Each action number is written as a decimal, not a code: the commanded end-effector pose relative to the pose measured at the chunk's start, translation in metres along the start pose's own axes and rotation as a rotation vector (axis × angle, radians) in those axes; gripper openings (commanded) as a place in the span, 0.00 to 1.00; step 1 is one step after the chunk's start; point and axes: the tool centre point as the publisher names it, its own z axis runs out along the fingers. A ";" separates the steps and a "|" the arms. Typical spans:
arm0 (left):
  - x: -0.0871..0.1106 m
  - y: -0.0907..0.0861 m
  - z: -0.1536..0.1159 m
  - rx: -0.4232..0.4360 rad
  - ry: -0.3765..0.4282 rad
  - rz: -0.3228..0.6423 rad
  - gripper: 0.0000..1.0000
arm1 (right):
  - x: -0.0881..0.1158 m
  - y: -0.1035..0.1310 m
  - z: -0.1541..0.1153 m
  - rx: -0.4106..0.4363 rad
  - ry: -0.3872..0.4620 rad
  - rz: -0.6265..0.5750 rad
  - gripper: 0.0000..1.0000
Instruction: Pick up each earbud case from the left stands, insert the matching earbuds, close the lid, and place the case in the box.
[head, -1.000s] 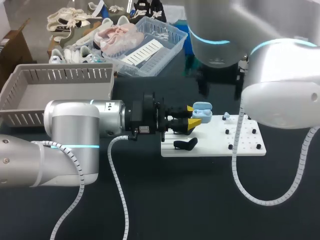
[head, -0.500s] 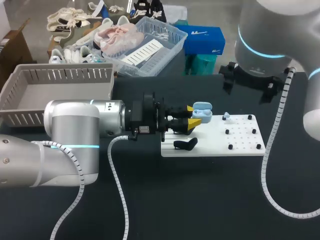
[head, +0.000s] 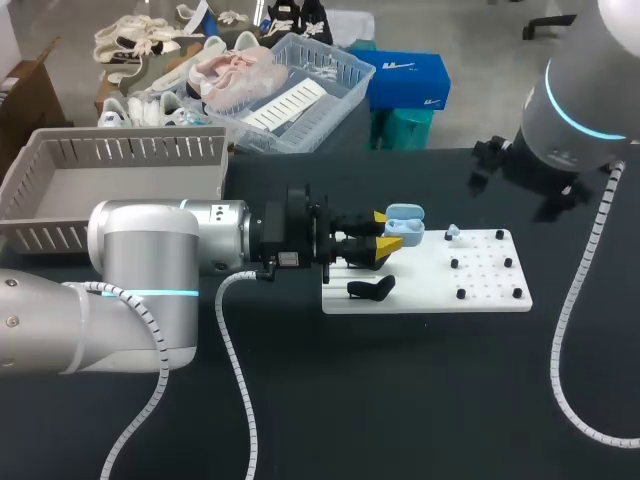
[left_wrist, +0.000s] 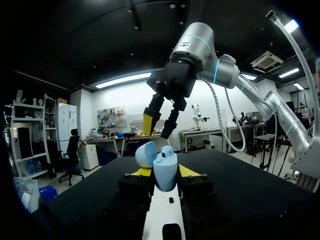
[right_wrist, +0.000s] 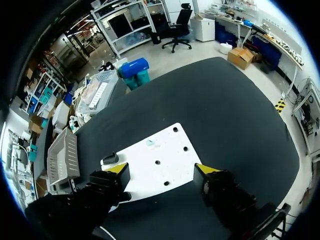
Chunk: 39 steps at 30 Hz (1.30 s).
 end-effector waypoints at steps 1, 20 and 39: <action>0.001 0.001 0.001 0.000 0.000 0.000 0.00 | -0.008 0.002 0.020 -0.022 0.020 -0.008 0.81; 0.001 0.001 0.001 0.000 0.000 0.000 0.00 | -0.013 0.020 0.082 -0.064 0.118 -0.220 0.58; 0.001 0.001 0.001 0.000 0.000 0.000 0.00 | -0.002 0.031 0.117 -0.092 0.165 -0.314 0.48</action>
